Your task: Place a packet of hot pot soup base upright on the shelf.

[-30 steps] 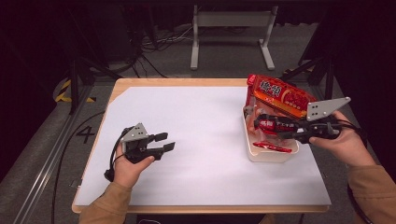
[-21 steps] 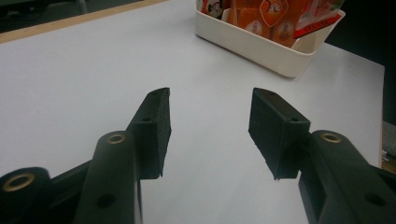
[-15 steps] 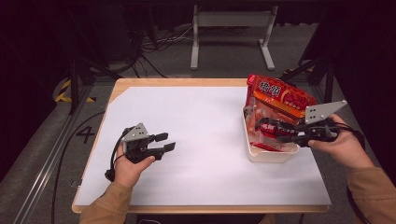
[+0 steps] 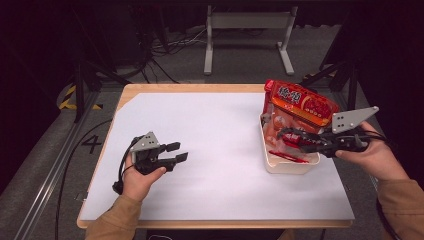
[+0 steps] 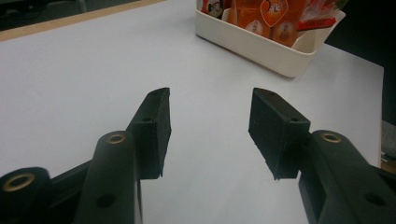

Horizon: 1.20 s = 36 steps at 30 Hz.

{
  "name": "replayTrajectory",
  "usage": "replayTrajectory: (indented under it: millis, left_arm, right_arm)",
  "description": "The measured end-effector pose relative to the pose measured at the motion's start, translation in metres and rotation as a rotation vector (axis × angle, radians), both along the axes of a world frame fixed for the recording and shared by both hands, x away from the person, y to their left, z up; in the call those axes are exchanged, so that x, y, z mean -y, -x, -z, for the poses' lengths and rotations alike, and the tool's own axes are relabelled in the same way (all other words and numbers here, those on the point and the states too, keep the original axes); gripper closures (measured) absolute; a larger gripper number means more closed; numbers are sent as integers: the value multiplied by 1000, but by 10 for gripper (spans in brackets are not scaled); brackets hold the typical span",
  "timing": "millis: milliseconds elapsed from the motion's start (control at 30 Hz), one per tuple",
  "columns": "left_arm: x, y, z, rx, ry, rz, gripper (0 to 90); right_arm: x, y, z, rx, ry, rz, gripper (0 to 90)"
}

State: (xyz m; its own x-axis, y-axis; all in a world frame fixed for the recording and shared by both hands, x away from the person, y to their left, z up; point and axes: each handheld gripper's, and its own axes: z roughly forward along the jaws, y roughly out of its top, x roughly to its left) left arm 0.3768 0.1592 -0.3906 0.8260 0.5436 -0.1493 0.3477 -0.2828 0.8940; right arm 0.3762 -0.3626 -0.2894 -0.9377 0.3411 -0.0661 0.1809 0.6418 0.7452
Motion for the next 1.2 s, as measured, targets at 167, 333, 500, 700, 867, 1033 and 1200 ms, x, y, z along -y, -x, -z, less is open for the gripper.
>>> replayTrajectory:
  millis: [167,333,500,700,867,1033,1200]
  left_arm:
    - [0,0,1,-5,3,2,497]
    - [0,0,1,-9,7,0,497]
    - [0,-1,1,-7,2,0,497]
    - [0,0,1,-12,5,-1,496]
    - [0,0,1,-12,3,0,497]
    - [0,-1,2,-19,4,3,496]
    - [1,-1,2,-12,2,5,496]
  right_arm:
    - [-4,1,2,-23,34,-31,736]
    - [-7,-1,10,-69,45,-45,737]
    - [-8,-6,13,-91,64,-44,739]
    - [-7,-10,16,-118,93,-24,742]
    - [-6,-10,16,-123,132,-2,747]
    - [-2,-11,12,-130,160,4,755]
    - [-6,-17,23,-177,192,2,773]
